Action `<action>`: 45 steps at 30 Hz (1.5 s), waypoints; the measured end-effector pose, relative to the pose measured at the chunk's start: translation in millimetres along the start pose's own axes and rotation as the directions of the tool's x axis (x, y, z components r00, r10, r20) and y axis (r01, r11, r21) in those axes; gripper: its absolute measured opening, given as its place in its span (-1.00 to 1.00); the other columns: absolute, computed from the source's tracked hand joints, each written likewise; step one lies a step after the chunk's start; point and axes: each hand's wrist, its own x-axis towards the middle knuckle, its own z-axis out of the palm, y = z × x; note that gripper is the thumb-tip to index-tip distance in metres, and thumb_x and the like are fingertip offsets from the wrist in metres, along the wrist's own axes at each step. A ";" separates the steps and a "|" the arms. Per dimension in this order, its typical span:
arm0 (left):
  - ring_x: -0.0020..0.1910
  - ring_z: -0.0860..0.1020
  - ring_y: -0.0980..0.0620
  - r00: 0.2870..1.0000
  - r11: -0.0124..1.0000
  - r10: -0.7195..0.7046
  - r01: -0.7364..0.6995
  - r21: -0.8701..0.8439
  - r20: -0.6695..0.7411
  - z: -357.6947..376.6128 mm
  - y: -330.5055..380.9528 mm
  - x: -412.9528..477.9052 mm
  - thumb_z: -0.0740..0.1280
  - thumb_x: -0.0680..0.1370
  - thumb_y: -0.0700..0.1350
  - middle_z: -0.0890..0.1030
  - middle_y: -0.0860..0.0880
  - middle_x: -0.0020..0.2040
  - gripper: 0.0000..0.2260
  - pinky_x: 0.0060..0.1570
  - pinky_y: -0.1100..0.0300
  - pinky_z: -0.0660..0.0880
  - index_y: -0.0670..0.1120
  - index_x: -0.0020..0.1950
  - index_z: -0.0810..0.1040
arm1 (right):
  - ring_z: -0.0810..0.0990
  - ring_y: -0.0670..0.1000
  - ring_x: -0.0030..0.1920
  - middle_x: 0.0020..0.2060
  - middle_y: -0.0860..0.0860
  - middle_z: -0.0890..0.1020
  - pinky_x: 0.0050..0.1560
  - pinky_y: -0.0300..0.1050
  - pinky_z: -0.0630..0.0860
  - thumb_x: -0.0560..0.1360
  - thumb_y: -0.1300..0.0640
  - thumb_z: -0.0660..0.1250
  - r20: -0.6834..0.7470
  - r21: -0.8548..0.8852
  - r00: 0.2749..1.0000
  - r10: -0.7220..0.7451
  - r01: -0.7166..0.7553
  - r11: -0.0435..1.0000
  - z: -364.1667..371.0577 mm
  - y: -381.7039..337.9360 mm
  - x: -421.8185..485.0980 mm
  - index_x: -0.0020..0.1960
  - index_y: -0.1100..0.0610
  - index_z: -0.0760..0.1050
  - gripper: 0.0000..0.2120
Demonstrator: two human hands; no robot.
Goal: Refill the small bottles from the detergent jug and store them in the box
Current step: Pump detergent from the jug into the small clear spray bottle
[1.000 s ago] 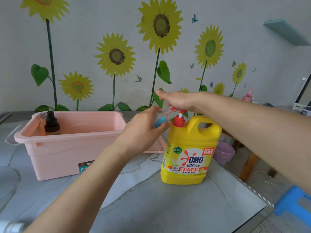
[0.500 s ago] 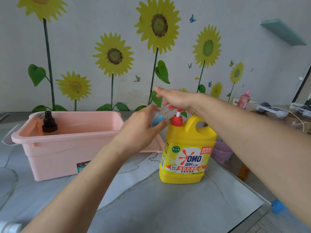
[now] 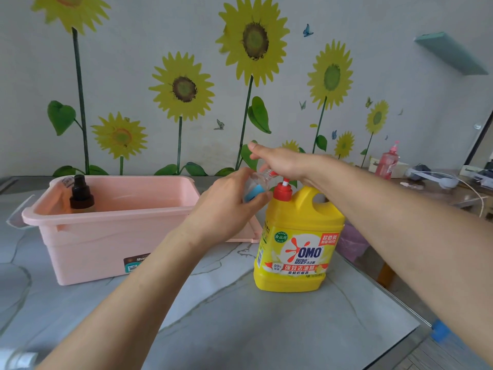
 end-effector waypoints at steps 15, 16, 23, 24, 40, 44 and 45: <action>-0.06 0.53 0.01 1.000 1.000 -0.014 0.014 -0.008 -0.002 -0.9 1.1 0.2 0.29 0.58 0.20 0.59 0.03 0.08 -0.59 -0.13 0.04 0.47 0.00 0.33 0.46 | 0.26 0.13 0.53 0.52 0.09 0.34 0.47 0.09 0.14 0.61 -0.37 -0.12 0.013 -0.051 1.000 0.011 -0.011 0.999 -8.1 -7.2 2.6 0.57 0.00 0.24 -0.31; -0.07 0.53 0.00 1.000 1.000 -0.012 0.012 -0.010 -0.005 -1.1 1.1 0.6 0.29 0.58 0.20 0.58 0.03 0.08 -0.58 -0.14 0.05 0.45 0.00 0.34 0.46 | 0.29 0.12 0.51 0.50 0.09 0.37 0.46 0.09 0.16 0.61 -0.37 -0.12 0.001 -0.039 1.000 0.000 0.000 0.999 -6.2 -5.1 2.8 0.55 -0.01 0.27 -0.32; 0.02 0.55 0.01 1.000 1.000 -0.010 0.010 -0.001 -0.001 0.3 0.0 0.0 0.29 0.58 0.21 0.60 0.01 0.18 -0.56 -0.03 0.01 0.51 0.02 0.37 0.45 | 0.30 0.12 0.50 0.50 0.09 0.36 0.43 0.06 0.20 0.62 -0.36 -0.12 0.030 -0.048 0.999 -0.013 0.014 0.999 -6.7 -4.4 2.8 0.55 -0.04 0.28 -0.35; 0.03 0.55 0.01 1.000 1.000 -0.005 0.005 0.001 -0.006 -0.4 -0.2 0.6 0.29 0.58 0.21 0.60 0.01 0.19 -0.56 -0.04 0.02 0.51 0.03 0.37 0.45 | 0.32 0.11 0.49 0.49 0.10 0.38 0.40 0.05 0.22 0.62 -0.35 -0.12 0.033 -0.037 0.999 -0.022 0.023 0.999 -10.0 -5.3 2.7 0.54 -0.04 0.29 -0.36; 0.02 0.55 0.00 1.000 1.000 -0.010 0.010 0.029 -0.008 -0.3 -2.9 1.5 0.29 0.57 0.24 0.60 0.04 0.13 -0.58 -0.10 0.06 0.46 0.06 0.35 0.46 | 0.29 0.14 0.51 0.47 0.12 0.40 0.47 0.11 0.16 0.61 -0.36 -0.13 0.033 -0.060 0.999 -0.004 0.006 0.998 -0.8 -2.0 1.2 0.53 -0.04 0.31 -0.35; 0.02 0.55 -0.01 1.000 1.000 -0.018 0.018 0.024 0.001 -0.7 -1.7 1.1 0.28 0.56 0.25 0.61 0.03 0.14 -0.57 -0.09 0.03 0.49 0.06 0.34 0.46 | 0.23 0.13 0.54 0.52 0.09 0.32 0.49 0.12 0.12 0.62 -0.35 -0.16 0.067 -0.096 0.998 0.004 0.003 0.995 -8.6 -13.2 -2.1 0.57 -0.03 0.25 -0.34; 0.03 0.56 -0.01 1.000 1.000 -0.017 0.017 0.023 -0.002 -1.1 -1.7 1.6 0.28 0.56 0.25 0.60 0.03 0.15 -0.56 -0.07 0.02 0.50 0.06 0.35 0.46 | 0.24 0.13 0.53 0.52 0.10 0.33 0.48 0.12 0.13 0.62 -0.36 -0.16 0.061 -0.084 0.998 0.001 0.004 0.996 -8.7 -13.1 -2.1 0.56 -0.03 0.26 -0.33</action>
